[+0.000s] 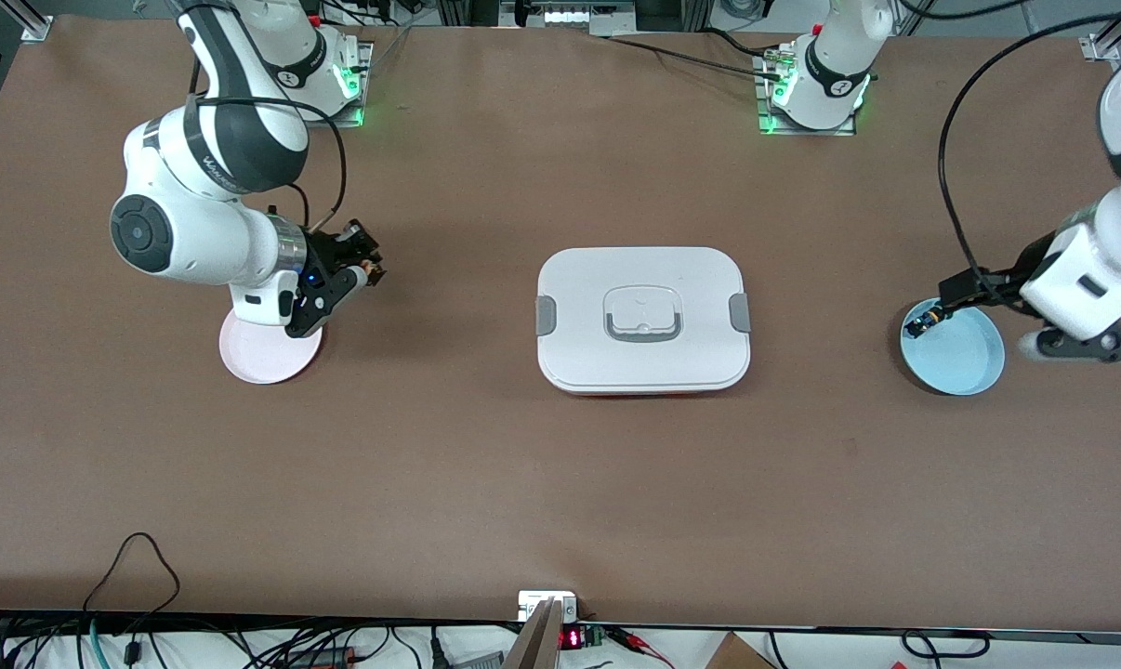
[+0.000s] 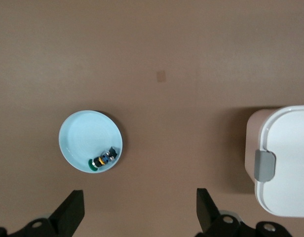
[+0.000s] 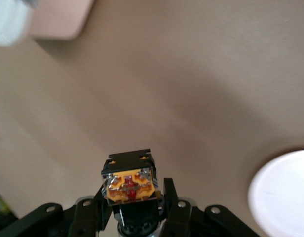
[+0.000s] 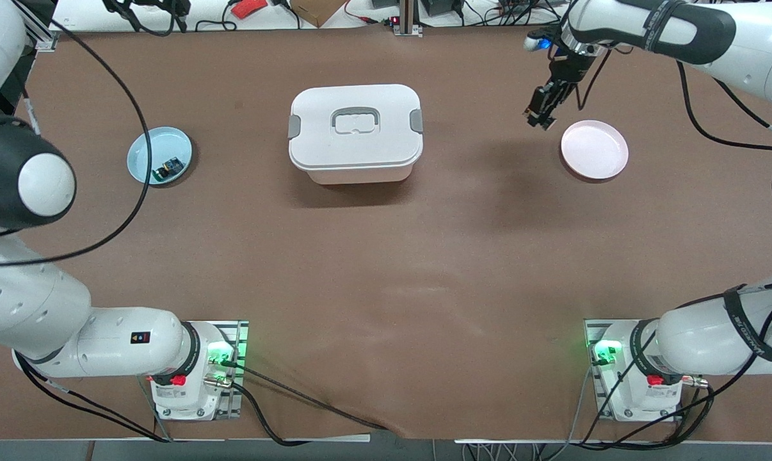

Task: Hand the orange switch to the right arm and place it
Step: 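Move the switch over the white plate while the left gripper returns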

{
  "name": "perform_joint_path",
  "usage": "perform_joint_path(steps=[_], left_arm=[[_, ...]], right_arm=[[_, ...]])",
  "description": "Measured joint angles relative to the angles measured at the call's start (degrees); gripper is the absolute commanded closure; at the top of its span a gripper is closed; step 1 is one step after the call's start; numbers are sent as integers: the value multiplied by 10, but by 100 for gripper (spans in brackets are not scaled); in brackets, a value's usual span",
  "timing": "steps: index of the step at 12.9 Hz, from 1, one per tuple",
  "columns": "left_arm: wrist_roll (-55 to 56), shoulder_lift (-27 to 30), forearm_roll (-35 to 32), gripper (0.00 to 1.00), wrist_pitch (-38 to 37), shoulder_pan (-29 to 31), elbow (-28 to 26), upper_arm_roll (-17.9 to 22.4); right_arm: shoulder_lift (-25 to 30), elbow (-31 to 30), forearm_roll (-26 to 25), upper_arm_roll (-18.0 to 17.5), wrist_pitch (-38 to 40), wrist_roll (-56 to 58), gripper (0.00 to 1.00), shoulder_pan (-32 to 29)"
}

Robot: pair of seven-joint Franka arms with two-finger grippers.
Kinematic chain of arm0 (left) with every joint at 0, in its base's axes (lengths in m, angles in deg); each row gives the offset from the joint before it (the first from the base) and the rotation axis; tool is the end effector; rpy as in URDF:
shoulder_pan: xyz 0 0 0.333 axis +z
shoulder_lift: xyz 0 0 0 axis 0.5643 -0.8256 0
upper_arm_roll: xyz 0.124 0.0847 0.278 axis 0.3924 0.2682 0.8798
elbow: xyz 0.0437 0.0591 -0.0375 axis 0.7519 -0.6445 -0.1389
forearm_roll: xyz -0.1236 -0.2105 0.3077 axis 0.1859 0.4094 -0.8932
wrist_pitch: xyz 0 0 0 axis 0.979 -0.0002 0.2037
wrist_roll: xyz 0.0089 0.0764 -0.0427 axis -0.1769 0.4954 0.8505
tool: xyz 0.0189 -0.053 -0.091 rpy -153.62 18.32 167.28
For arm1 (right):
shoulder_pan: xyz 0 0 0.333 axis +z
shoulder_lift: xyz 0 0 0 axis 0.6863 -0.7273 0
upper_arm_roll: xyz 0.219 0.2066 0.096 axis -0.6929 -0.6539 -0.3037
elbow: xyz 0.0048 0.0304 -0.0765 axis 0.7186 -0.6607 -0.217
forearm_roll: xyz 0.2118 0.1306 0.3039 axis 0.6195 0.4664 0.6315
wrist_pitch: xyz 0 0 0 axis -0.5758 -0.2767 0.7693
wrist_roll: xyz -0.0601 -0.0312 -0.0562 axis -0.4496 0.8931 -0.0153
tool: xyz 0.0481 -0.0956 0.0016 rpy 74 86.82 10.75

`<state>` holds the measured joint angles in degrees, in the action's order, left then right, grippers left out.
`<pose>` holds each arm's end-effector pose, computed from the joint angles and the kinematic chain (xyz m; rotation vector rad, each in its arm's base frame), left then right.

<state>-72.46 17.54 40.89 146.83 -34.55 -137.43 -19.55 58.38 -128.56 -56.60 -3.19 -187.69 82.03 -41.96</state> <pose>0.6137 -0.0199 0.5638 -3.0768 -0.0165 0.0586 0.5565 0.1846 0.3782 -2.6732 -1.0423 0.3398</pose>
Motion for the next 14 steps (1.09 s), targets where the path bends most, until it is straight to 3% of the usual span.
perform_joint_path(steps=[2,4,7,14], left_arm=[[-17,61,1,0,29,-17,-64,26],[-18,87,1,0,28,-18,-91,26],[-14,88,1,0,21,-20,-98,26],[-5,88,1,0,20,-22,-98,25]], right_arm=[[0,0,-71,0,-1,60,82,-1],[-2,-4,-97,1,-13,120,82,-9],[-8,-27,-120,2,-59,210,82,-34],[-31,-129,-237,5,-242,345,82,-92]])
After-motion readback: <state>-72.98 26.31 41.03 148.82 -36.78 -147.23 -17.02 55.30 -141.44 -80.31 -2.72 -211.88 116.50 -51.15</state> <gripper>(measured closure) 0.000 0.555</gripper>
